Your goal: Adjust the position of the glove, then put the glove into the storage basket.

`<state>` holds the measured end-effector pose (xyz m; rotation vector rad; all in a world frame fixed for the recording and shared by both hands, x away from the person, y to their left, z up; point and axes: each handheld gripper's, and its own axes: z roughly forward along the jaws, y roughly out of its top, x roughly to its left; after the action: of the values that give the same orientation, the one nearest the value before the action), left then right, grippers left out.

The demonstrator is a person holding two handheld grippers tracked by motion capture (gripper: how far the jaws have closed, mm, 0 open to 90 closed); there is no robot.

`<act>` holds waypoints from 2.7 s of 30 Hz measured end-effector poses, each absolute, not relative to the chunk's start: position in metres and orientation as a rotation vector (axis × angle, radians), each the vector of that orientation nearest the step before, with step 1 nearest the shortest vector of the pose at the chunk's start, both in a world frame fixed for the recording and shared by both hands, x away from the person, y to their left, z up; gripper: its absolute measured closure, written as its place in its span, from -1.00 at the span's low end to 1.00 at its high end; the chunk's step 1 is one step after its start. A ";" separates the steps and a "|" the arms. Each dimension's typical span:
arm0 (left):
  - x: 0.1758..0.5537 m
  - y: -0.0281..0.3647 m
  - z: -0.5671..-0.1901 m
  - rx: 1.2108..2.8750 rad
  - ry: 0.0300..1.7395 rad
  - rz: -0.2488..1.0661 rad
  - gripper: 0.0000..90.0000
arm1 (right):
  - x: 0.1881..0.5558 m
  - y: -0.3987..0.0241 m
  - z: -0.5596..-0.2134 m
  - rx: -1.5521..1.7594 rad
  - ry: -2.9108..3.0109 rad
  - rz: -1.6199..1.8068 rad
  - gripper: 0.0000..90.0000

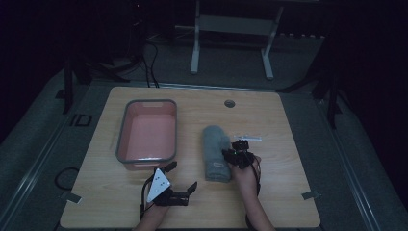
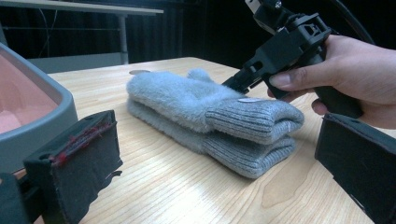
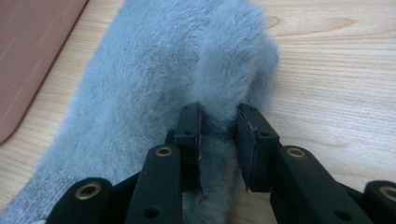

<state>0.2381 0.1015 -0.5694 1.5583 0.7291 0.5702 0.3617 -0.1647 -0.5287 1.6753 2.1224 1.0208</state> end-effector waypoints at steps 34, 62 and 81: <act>0.295 0.052 -0.517 1.744 0.754 0.358 -1.00 | 0.347 -0.219 -0.489 1.225 2.301 1.262 -0.64; 0.348 0.033 -0.546 1.909 1.138 0.207 -0.55 | 0.379 -0.192 -0.538 1.469 2.386 1.193 -0.51; 0.373 0.032 -0.565 1.899 1.084 -0.067 -0.14 | 0.384 -0.193 -0.550 1.519 2.503 1.228 0.12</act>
<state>0.3733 0.0319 -0.5652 1.8992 1.0843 -0.0667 0.3844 -0.1930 -0.5495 1.5191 2.5034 1.2277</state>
